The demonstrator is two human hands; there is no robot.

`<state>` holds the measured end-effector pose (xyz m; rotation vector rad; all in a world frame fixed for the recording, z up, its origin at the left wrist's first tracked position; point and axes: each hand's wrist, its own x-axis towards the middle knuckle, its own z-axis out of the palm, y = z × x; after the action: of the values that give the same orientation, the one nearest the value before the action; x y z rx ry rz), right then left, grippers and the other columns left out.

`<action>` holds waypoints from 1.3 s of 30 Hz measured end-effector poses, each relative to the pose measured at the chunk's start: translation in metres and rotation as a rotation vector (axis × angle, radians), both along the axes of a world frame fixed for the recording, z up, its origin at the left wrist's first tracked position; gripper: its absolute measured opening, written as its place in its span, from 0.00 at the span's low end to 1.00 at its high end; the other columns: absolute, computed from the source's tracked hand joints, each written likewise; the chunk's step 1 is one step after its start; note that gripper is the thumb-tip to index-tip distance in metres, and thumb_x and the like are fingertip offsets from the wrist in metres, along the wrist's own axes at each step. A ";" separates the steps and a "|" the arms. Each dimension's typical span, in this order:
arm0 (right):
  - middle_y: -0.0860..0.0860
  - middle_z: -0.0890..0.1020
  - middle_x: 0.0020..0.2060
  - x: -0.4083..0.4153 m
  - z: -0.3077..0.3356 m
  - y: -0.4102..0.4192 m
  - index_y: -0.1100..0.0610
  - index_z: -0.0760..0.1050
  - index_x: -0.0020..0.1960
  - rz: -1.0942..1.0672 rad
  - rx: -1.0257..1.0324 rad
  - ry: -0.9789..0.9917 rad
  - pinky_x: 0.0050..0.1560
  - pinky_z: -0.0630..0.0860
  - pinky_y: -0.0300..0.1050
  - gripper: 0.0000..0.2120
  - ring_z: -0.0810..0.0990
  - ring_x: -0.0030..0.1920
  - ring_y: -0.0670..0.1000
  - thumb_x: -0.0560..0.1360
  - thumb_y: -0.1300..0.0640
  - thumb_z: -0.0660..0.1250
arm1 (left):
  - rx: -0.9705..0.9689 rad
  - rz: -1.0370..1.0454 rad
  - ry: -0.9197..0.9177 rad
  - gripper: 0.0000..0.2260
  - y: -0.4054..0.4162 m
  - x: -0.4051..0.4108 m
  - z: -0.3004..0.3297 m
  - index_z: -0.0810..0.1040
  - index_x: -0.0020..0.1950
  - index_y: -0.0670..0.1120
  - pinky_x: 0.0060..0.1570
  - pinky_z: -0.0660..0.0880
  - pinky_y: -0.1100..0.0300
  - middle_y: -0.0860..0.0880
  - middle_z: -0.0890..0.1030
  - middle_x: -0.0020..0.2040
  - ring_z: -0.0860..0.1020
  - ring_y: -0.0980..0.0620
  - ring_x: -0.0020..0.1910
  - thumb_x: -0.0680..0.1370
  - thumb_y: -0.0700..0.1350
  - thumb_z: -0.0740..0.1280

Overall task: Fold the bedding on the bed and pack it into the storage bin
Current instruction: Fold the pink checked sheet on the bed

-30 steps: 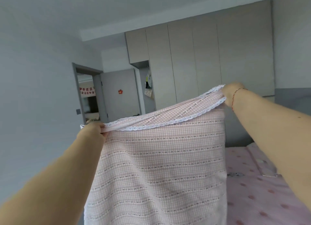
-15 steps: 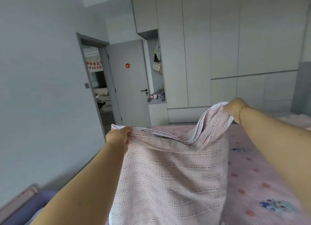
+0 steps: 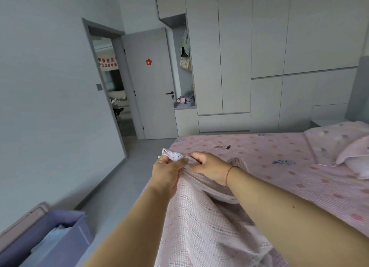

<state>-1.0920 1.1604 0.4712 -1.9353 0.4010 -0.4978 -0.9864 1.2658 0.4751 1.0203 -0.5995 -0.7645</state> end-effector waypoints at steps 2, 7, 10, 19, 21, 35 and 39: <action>0.50 0.81 0.48 -0.001 -0.010 -0.003 0.57 0.78 0.55 -0.001 0.097 -0.045 0.57 0.72 0.42 0.11 0.77 0.49 0.46 0.75 0.54 0.69 | -0.020 -0.043 -0.004 0.12 0.006 -0.001 -0.005 0.76 0.54 0.31 0.44 0.81 0.53 0.36 0.82 0.45 0.82 0.41 0.42 0.71 0.25 0.67; 0.52 0.79 0.40 -0.001 -0.020 -0.005 0.60 0.79 0.46 -0.049 0.252 -0.070 0.49 0.73 0.39 0.07 0.76 0.43 0.47 0.76 0.56 0.68 | -0.005 -0.092 0.004 0.15 0.014 -0.004 -0.018 0.75 0.55 0.34 0.41 0.81 0.55 0.37 0.82 0.46 0.82 0.44 0.41 0.70 0.24 0.67; 0.54 0.78 0.40 0.003 -0.027 -0.006 0.62 0.78 0.47 -0.209 0.224 -0.101 0.46 0.71 0.44 0.11 0.74 0.42 0.50 0.77 0.54 0.66 | 0.052 -0.033 -0.034 0.14 0.015 -0.008 -0.020 0.74 0.48 0.41 0.38 0.80 0.56 0.42 0.81 0.40 0.81 0.48 0.35 0.71 0.24 0.67; 0.48 0.79 0.41 -0.001 -0.006 0.011 0.58 0.76 0.59 -0.136 -0.162 0.072 0.45 0.75 0.45 0.16 0.75 0.39 0.44 0.79 0.47 0.61 | 0.129 0.075 -0.090 0.30 0.005 -0.012 -0.008 0.71 0.65 0.50 0.48 0.80 0.47 0.36 0.82 0.51 0.81 0.38 0.49 0.70 0.22 0.66; 0.46 0.79 0.54 -0.004 -0.005 0.016 0.56 0.72 0.63 -0.020 -0.190 0.120 0.58 0.73 0.47 0.22 0.76 0.53 0.45 0.74 0.45 0.67 | 0.195 0.133 -0.067 0.28 0.003 -0.008 -0.002 0.71 0.65 0.46 0.46 0.80 0.49 0.36 0.82 0.51 0.82 0.37 0.49 0.70 0.22 0.66; 0.50 0.77 0.45 -0.020 0.028 -0.017 0.55 0.70 0.53 0.025 -0.018 0.101 0.51 0.73 0.44 0.18 0.76 0.47 0.49 0.70 0.73 0.69 | 0.374 -0.206 -0.780 0.27 0.004 0.014 0.017 0.79 0.58 0.49 0.57 0.78 0.50 0.47 0.83 0.53 0.81 0.47 0.54 0.62 0.36 0.81; 0.54 0.76 0.45 -0.035 0.033 -0.018 0.55 0.71 0.50 0.025 0.378 -0.086 0.44 0.73 0.42 0.14 0.76 0.42 0.50 0.72 0.71 0.67 | 0.233 -0.146 -0.631 0.08 -0.003 0.004 0.030 0.85 0.42 0.43 0.57 0.77 0.44 0.41 0.85 0.46 0.82 0.44 0.46 0.66 0.36 0.78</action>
<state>-1.1266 1.1421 0.5041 -1.5472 0.3850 -0.4509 -0.9819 1.2631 0.5054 1.4593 -1.1550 -0.6421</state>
